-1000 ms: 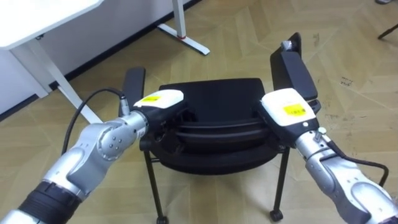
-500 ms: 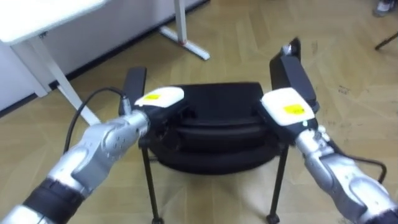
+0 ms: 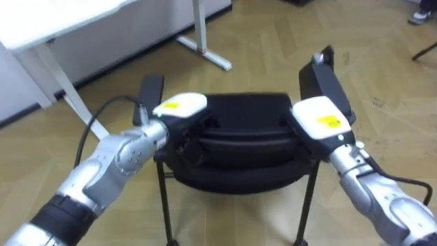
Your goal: Push chair
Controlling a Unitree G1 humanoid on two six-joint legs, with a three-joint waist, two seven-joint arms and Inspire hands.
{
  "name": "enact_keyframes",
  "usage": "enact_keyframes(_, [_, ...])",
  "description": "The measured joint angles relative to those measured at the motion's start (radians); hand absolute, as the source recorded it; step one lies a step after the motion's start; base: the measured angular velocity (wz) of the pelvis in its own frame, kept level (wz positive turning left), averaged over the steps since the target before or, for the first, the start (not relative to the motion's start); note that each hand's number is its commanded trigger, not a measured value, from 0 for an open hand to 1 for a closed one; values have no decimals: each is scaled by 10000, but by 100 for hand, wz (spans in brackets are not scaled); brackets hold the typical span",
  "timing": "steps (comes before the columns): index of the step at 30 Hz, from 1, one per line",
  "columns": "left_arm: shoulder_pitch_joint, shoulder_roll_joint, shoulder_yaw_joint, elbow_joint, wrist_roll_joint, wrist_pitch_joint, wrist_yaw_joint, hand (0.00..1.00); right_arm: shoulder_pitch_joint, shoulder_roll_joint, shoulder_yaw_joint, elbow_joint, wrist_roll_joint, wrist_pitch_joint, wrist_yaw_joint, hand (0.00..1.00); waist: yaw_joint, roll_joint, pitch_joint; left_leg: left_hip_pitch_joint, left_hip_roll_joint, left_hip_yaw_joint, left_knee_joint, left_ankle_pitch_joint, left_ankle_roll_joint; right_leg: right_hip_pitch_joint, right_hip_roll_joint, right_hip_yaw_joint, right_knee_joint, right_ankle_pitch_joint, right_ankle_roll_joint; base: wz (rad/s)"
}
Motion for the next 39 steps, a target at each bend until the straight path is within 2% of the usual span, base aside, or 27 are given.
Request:
enact_keyframes(2, [-294,94,2,20,-1,53,36,100,-313,91,19,210,2,3,-212,100,-11,-34,21,-170,-92,193,114,-204,253,-220,-194,63,113,-3,149,-12])
enact_keyframes(4, [-425,134,3,32,-4,137,135,100,-563,118,105,360,16,15,-365,100,-11,-52,57,-204,-170,408,315,-423,394,-437,-455,-3,633,3,281,-25])
enact_keyframes(6, [-484,150,33,37,-3,141,228,100,-719,96,180,418,15,49,-486,100,116,12,103,-268,-179,552,629,-713,503,-838,-644,-77,1579,97,265,-25])
enact_keyframes(9, [-575,120,-21,162,2,31,303,100,-730,107,295,639,19,101,-893,100,70,137,190,-99,-176,568,974,-1148,680,-1453,-887,-193,3123,845,149,-4])
enact_keyframes(10, [-606,110,-22,215,3,1,303,100,-737,128,306,704,18,100,-976,100,68,173,220,-41,-176,560,976,-1189,709,-1542,-896,-174,3358,1046,80,-13])
enact_keyframes(11, [-673,116,-23,313,18,-42,338,100,-808,167,364,830,15,101,-1118,100,42,218,294,39,-167,538,985,-1267,770,-1920,-899,-53,3911,1433,-111,-14])
enact_keyframes(12, [-716,135,-19,342,49,-79,365,100,-841,196,364,855,15,106,-1143,100,15,246,317,39,-164,517,997,-1300,799,-2149,-863,10,4147,1516,-151,-20])
enact_keyframes(14, [-780,165,-17,455,106,-165,549,100,-944,282,426,863,-5,210,-1219,100,91,307,378,159,-162,482,969,-1397,865,-3120,-477,33,4356,1356,-140,-15])
enact_keyframes(16, [-778,196,-35,531,98,-184,570,100,-924,312,512,862,23,235,-1244,100,26,309,394,323,-161,477,969,-1518,887,-3679,-164,-147,3787,1355,-205,10])
enact_keyframes(18, [-776,254,-193,523,90,-133,631,100,-855,320,568,860,45,227,-1311,100,-105,289,382,493,-185,382,985,-1631,879,-4003,133,-569,2700,1476,-381,25])
enact_keyframes(20, [-642,256,-231,519,118,-111,643,100,-730,335,649,847,82,226,-1317,100,-88,249,356,820,-188,369,990,-1875,822,-4225,542,-799,1316,2010,-631,10])
enact_keyframes(21, [-577,266,-230,509,117,-106,644,100,-721,334,707,851,111,226,-1295,100,-98,245,350,923,-191,367,991,-1952,801,-4214,606,-834,1071,2170,-712,12])
enact_keyframes(22, [-448,281,-224,465,117,-83,652,100,-686,334,757,840,127,190,-1198,100,-245,225,288,1086,-294,154,1054,-2119,725,-4169,632,-936,806,2441,-823,38])
enact_keyframes(24, [-330,311,-235,394,127,-80,644,100,-587,324,756,790,127,127,-1091,100,-603,144,170,1211,-365,-78,1215,-2377,693,-3956,570,-1079,575,2595,-984,46])
enact_keyframes(25, [-210,335,-219,350,126,-68,658,100,-559,327,750,698,125,107,-886,100,-632,168,104,1429,-345,-140,1237,-2538,536,-3795,654,-1090,581,2658,-1117,13])
enact_keyframes(27, [-83,351,-206,333,83,-54,665,100,-473,304,748,511,103,157,-664,100,-644,317,67,1811,-249,-284,1239,-2836,359,-3487,802,-1113,611,2649,-1181,0])
enact_keyframes(29, [151,324,-194,185,89,70,674,100,-284,273,724,250,47,205,-415,100,-644,502,-26,2329,57,-341,1346,-3109,174,-2912,1015,-1306,782,2362,-1480,9])
enact_keyframes(30, [168,345,-187,162,89,77,674,100,-282,272,717,227,45,199,-361,100,-646,520,-27,2356,157,-270,1670,-3125,77,-2817,1062,-1339,885,2204,-1565,12])
enact_keyframes(31, [183,340,-206,162,97,115,674,100,-288,276,716,224,46,178,-253,100,-644,503,-9,2164,407,-79,2627,-2910,-297,-2634,1087,-1362,1188,1878,-1690,7])
enact_keyframes(32, [303,300,-208,169,101,185,675,100,-274,269,716,228,33,152,-118,100,-638,529,9,2052,677,136,3629,-2509,-606,-2336,1082,-1396,1463,1512,-1674,4])
enact_keyframes(33, [383,267,-209,185,100,201,675,100,-228,264,716,228,27,129,-47,100,-647,577,31,2039,791,193,4030,-2288,-620,-2106,1083,-1460,1512,1355,-1659,0])
enact_keyframes(34, [526,198,-210,228,97,207,662,100,-83,260,717,199,14,104,-9,100,-644,605,74,2059,929,239,4616,-1742,-681,-1684,1073,-1526,1517,1041,-1696,6])
enact_keyframes(35, [703,189,-167,190,107,195,702,100,-28,253,716,119,-44,75,65,100,-591,515,101,1999,903,242,5056,-1033,-836,-1374,1001,-1424,1518,778,-1689,9])
enact_keyframes(36, [762,190,-143,176,108,178,755,100,-24,233,716,83,-72,62,109,100,-580,373,152,1875,886,245,5251,-802,-891,-1286,957,-1341,1522,649,-1666,21])
enact_keyframes(37, [756,168,-146,174,92,115,850,100,-21,91,707,-38,-102,37,95,100,-596,385,116,1466,930,250,5272,-1022,-741,-1219,926,-1314,1522,464,-1613,16])
enact_keyframes(38, [722,114,-172,174,107,79,1048,100,-50,0,650,-45,-108,-20,43,100,-579,343,141,949,915,223,4994,-1434,-680,-1138,814,-1310,1521,420,-1526,10])
enact_keyframes(39, [713,107,-196,182,110,78,1104,100,-79,4,643,-15,-108,-23,43,100,-548,273,186,711,881,226,4744,-1537,-680,-1040,698,-1336,1520,374,-1525,-8])
